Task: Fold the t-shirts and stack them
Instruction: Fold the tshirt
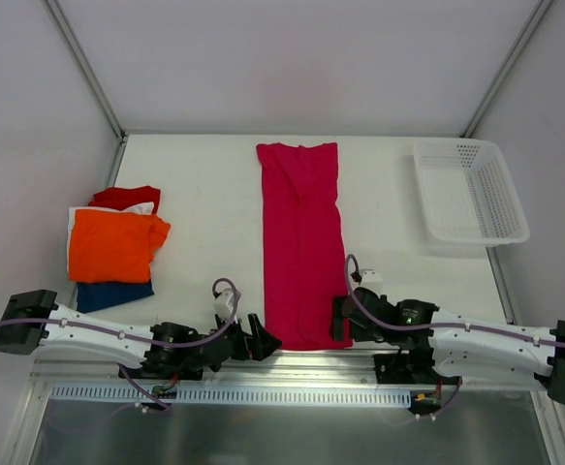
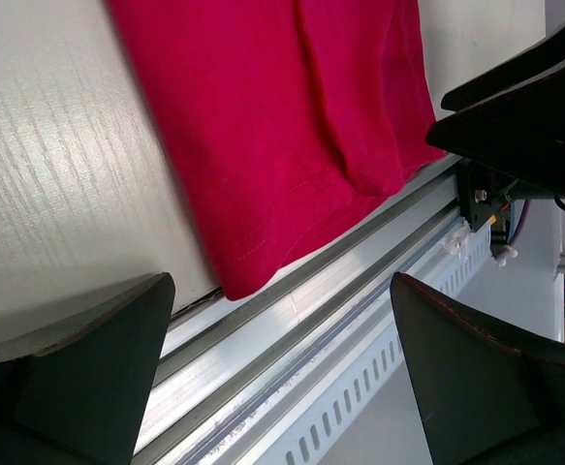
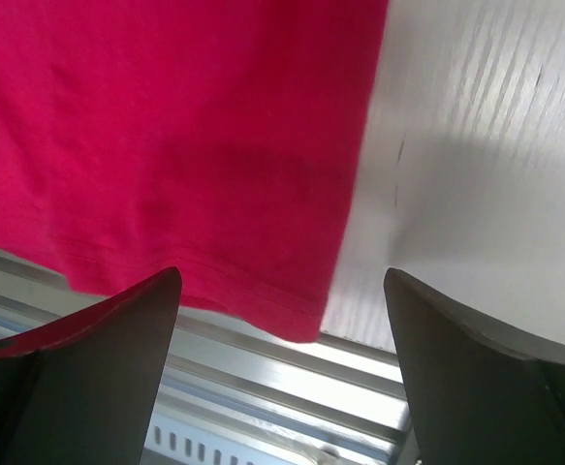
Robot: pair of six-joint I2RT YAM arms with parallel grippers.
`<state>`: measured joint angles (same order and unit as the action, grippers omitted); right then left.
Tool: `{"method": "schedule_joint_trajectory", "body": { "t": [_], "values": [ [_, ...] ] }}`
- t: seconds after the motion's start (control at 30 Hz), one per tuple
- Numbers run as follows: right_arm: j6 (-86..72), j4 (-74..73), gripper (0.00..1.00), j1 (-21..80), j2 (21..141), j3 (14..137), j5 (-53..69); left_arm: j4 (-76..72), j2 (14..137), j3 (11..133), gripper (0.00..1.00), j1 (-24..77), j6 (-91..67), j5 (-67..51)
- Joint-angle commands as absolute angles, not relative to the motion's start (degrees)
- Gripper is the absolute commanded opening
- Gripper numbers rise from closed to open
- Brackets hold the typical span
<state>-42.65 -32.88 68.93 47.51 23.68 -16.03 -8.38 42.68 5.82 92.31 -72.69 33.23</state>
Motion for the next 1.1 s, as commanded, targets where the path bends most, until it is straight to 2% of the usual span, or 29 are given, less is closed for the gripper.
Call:
{"method": "schedule_joint_trajectory", "body": {
  "t": [0.0, 0.27, 0.7, 0.9, 1.07],
  "values": [
    [-46.41, -30.31, 0.90, 69.70, 46.85, 26.63, -21.71, -9.84, 40.79, 4.57, 0.96, 92.99, -73.04, 34.01],
    [-49.30, -32.35, 0.90, 71.10, 43.59, 25.40, -23.38, -11.16, 39.72, 3.78, 0.96, 92.99, -71.99, 35.16],
    [-55.28, -23.82, 0.90, 77.60, 51.68, 23.55, -25.04, -20.56, 49.57, 3.60, 0.96, 92.99, -73.74, 32.70],
    [-58.53, -28.03, 0.90, 81.03, 51.15, 24.61, -27.68, -21.62, 52.47, 4.74, 0.96, 92.99, -73.39, 31.82],
    [-62.56, -38.21, 0.90, 84.98, 50.54, 29.08, -31.46, -21.36, 55.63, 6.33, 0.93, 92.90, -73.48, 31.03]
  ]
}}
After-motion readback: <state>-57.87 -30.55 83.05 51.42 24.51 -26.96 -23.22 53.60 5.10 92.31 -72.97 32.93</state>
